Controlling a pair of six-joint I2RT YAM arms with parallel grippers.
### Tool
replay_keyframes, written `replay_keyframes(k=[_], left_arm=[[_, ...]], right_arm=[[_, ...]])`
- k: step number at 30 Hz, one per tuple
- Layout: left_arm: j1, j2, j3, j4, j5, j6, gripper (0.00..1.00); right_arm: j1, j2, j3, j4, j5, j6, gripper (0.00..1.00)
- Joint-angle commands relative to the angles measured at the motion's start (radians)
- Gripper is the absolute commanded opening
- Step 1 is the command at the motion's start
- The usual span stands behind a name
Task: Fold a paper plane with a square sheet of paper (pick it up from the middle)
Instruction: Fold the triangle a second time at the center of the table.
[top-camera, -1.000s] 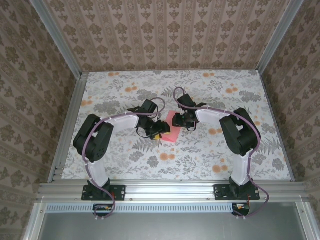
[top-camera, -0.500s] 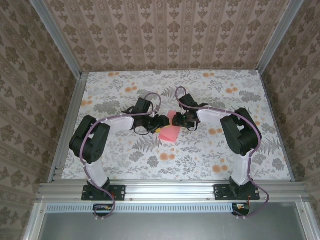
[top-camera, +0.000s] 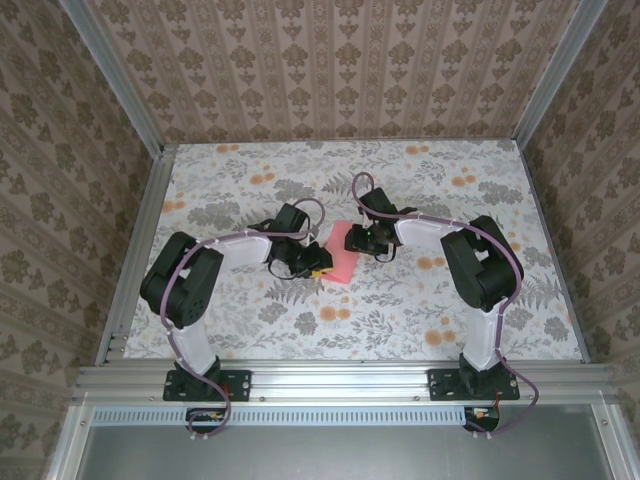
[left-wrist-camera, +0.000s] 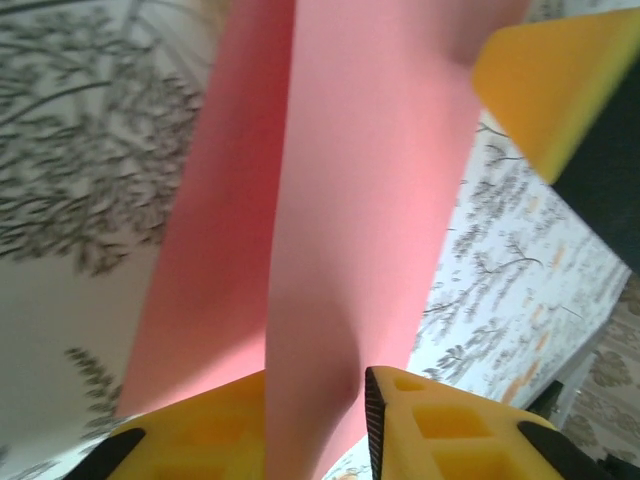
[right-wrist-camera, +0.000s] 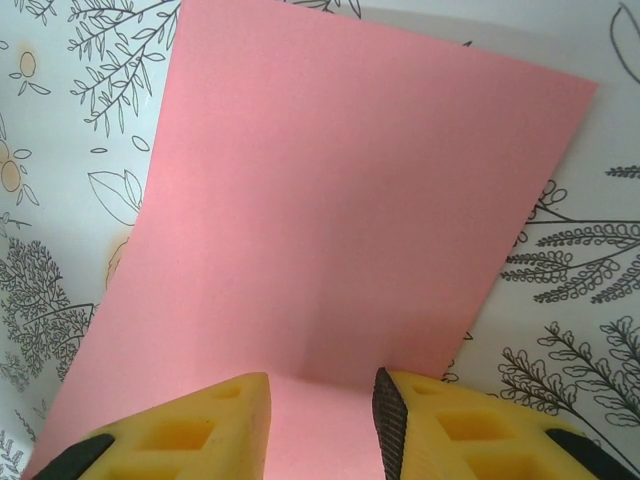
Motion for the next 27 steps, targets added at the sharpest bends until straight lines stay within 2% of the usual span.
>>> replay_keyframes(k=[1,10,18,21,25,27], left_arm=[[-0.002,0.012,0.041,-0.109,-0.078,0.001,0.24],[-0.015,0.045,0.097,-0.150,-0.105,0.024,0.13],[-0.039,0.074,0.184,-0.243,-0.146,0.056,0.12],[-0.045,0.077,0.195,-0.230,-0.127,0.055,0.19],[-0.045,0.035,0.190,-0.189,-0.100,0.050,0.36],[-0.044,0.010,0.190,-0.174,-0.089,0.049,0.41]], right_arm=[[0.001,0.031,-0.038,-0.036,-0.016,0.021,0.36],[0.001,0.030,-0.042,-0.033,-0.022,0.016,0.30],[0.001,0.042,-0.030,-0.075,0.006,0.019,0.28],[0.001,0.040,-0.033,-0.074,0.003,0.016,0.28],[0.001,0.038,-0.032,-0.077,0.004,0.013,0.28],[0.001,0.038,-0.030,-0.078,0.004,0.013,0.28]])
